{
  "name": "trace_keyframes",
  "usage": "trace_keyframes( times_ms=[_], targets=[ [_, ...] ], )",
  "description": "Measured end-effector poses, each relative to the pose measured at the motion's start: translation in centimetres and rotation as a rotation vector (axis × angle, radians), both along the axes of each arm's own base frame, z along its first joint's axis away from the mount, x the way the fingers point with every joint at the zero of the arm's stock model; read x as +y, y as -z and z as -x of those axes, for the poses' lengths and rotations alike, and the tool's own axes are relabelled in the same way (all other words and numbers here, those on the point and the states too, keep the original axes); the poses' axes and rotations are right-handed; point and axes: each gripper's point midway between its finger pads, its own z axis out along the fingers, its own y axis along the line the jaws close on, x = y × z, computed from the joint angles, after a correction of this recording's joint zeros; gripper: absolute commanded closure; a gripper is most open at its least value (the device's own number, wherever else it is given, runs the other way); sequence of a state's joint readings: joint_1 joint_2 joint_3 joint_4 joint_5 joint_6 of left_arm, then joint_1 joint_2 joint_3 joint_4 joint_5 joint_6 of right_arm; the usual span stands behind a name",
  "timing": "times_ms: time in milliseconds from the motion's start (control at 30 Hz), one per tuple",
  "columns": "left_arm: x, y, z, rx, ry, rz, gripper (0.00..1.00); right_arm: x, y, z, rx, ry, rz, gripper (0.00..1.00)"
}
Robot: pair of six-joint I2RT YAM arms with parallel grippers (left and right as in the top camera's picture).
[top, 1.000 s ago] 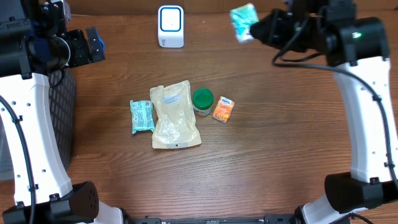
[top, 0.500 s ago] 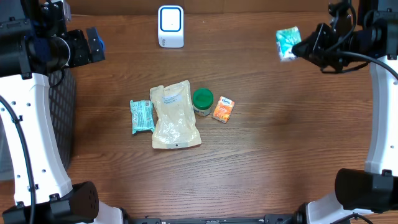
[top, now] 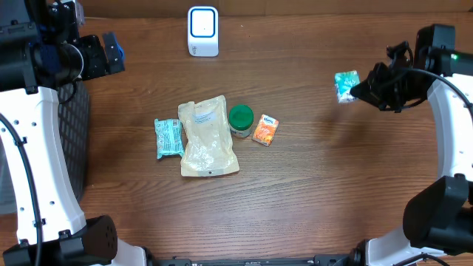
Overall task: Scan the item barcode
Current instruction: 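Lower the pack onto the table's right side and open the right gripper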
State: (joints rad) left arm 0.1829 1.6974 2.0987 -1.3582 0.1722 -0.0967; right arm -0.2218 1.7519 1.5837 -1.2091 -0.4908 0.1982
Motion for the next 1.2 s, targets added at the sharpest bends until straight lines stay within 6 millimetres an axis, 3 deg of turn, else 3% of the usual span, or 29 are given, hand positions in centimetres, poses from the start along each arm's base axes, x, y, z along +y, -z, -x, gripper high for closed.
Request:
trace_keyframes(
  times_ms=[333, 833, 867, 1000, 1133, 1200],
  targets=[
    [0.0, 0.0, 0.0, 0.0, 0.0, 0.0, 0.0, -1.8, 6.0, 1.2, 0.04, 0.055, -0.009, 0.96],
    [0.0, 0.0, 0.0, 0.0, 0.0, 0.0, 0.01, -2.4, 11.7, 3.5, 0.1, 0.1, 0.022, 0.96],
    [0.0, 0.0, 0.0, 0.0, 0.0, 0.0, 0.0, -2.5, 11.9, 3.5, 0.1, 0.105, 0.03, 0.92],
    [0.0, 0.0, 0.0, 0.0, 0.0, 0.0, 0.0, -3.2, 12.2, 3.1, 0.091, 0.125, 0.063, 0.61],
    [0.0, 0.0, 0.0, 0.0, 0.001, 0.0, 0.01, -3.3, 12.1, 3.2, 0.092, 0.119, 0.074, 0.44],
    [0.0, 0.0, 0.0, 0.0, 0.0, 0.0, 0.01, -3.2, 11.8, 3.5, 0.114, 0.117, 0.068, 0.43]
  ],
)
